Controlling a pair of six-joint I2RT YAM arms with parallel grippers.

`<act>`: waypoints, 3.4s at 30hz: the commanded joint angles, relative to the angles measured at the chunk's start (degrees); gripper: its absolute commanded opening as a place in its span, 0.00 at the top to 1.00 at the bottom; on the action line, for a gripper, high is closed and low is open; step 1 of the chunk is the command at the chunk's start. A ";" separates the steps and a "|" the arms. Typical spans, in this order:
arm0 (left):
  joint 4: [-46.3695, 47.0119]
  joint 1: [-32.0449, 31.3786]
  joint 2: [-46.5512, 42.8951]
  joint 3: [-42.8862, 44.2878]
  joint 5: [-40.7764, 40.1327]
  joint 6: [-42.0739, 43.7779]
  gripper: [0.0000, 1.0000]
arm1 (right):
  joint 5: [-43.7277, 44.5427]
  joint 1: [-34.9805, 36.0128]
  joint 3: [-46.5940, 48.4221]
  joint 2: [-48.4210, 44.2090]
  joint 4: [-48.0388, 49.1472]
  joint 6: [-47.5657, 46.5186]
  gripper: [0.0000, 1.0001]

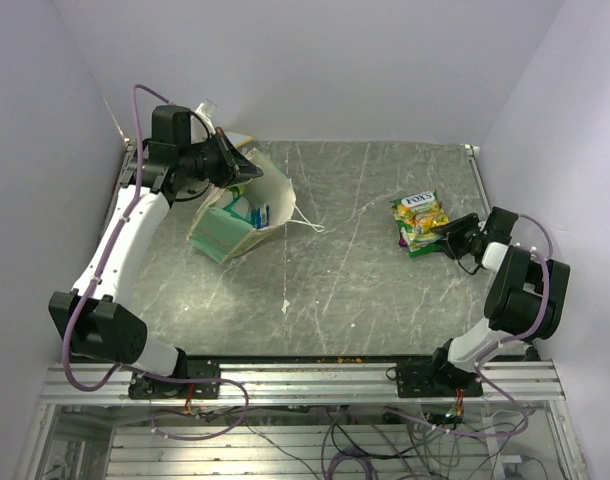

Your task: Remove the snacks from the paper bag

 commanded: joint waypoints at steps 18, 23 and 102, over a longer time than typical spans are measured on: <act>4.40 -3.40 -11.02 -8.63 2.77 -4.78 0.93 | -6.65 18.33 1.28 -22.09 -25.71 -15.61 0.29; 6.28 -9.80 -12.00 -10.15 -1.26 -7.68 0.93 | -4.68 30.56 5.35 -21.43 -25.73 -13.76 0.30; 9.89 -19.96 -9.39 -7.20 -14.01 -6.46 0.93 | 23.20 65.12 -19.54 -15.01 28.23 11.51 0.55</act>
